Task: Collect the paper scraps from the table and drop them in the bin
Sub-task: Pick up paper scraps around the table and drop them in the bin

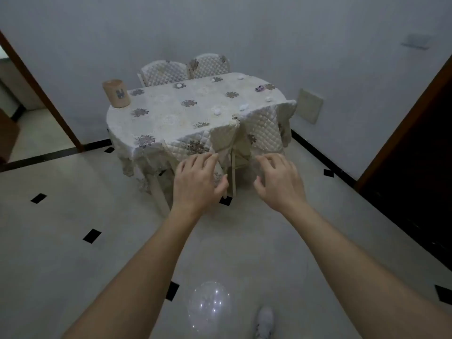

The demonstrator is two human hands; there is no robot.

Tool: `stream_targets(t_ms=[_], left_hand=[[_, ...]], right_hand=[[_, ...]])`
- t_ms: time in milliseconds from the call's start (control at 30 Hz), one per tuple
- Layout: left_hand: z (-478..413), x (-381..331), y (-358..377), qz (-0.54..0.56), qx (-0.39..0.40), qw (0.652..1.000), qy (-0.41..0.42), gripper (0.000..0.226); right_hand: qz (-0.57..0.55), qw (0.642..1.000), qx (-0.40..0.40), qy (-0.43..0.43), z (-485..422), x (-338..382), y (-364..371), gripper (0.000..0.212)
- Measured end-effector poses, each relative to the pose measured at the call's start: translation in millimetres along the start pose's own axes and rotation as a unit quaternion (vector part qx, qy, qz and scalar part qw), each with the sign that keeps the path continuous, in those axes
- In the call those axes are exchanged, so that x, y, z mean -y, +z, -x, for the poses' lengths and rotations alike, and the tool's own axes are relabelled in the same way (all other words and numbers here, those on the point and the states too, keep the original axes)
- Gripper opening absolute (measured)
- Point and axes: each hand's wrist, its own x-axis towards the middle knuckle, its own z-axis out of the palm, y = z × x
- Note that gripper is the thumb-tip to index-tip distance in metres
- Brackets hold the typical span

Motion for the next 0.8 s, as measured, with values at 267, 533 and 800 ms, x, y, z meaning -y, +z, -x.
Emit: stream_targets(t_ms=[267, 533, 800], left_hand=[[-69, 0, 55, -0.01, 0.008, 1.0, 0.01, 0.057], [-178, -15, 111, -0.025, 0.025, 0.999, -0.017, 0.058], [-255, -33, 158, -0.024, 0.035, 0.998, -0.037, 0.056]], right_hand=[[0.006, 1.0, -0.009, 0.0, -57, -48, 42, 0.043], [-0.017, 1.0, 0.009, -0.004, -165, -125, 80, 0.042], [-0.038, 0.999, 0.018, -0.002, -238, -196, 116, 0.04]])
